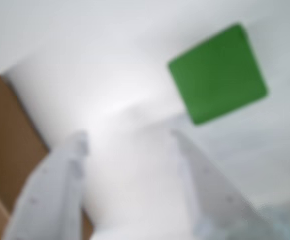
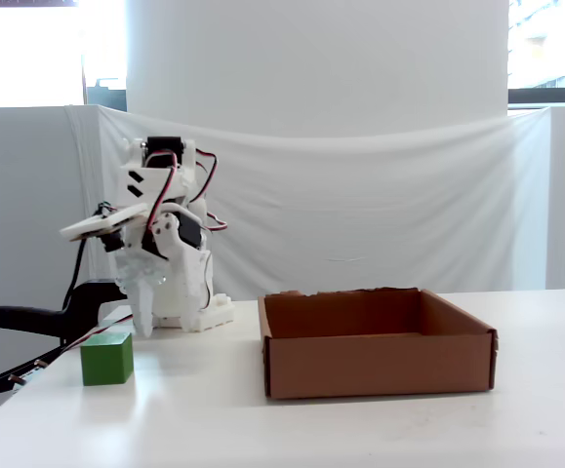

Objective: Grasp a green cube and put it in a box.

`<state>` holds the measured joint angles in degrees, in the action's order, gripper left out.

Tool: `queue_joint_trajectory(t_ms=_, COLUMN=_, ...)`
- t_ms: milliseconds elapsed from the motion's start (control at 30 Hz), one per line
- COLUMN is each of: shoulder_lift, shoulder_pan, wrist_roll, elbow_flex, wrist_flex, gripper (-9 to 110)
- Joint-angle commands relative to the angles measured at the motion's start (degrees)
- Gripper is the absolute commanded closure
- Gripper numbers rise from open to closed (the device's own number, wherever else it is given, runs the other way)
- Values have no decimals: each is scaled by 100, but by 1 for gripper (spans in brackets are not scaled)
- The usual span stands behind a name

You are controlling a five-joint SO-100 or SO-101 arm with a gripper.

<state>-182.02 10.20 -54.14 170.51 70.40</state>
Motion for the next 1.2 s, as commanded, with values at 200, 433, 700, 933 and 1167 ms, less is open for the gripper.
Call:
queue_joint_trajectory(t_ms=200, shoulder_lift=-26, shoulder_pan=-35, wrist_roll=44, elbow_flex=-18, wrist_flex=0, gripper=80)
queue_joint_trajectory(t_ms=433, shoulder_lift=-26, shoulder_pan=-35, wrist_roll=44, elbow_flex=-18, wrist_flex=0, gripper=80)
queue_joint_trajectory(t_ms=700, shoulder_lift=-26, shoulder_pan=-35, wrist_roll=44, elbow_flex=-18, wrist_flex=0, gripper=80)
queue_joint_trajectory(t_ms=933, shoulder_lift=-26, shoulder_pan=246, wrist_roll=44, elbow_flex=-18, wrist_flex=0, gripper=73)
queue_joint_trajectory(t_ms=1167, shoulder_lift=-26, shoulder_pan=26, wrist_roll=44, elbow_flex=-18, wrist_flex=0, gripper=76)
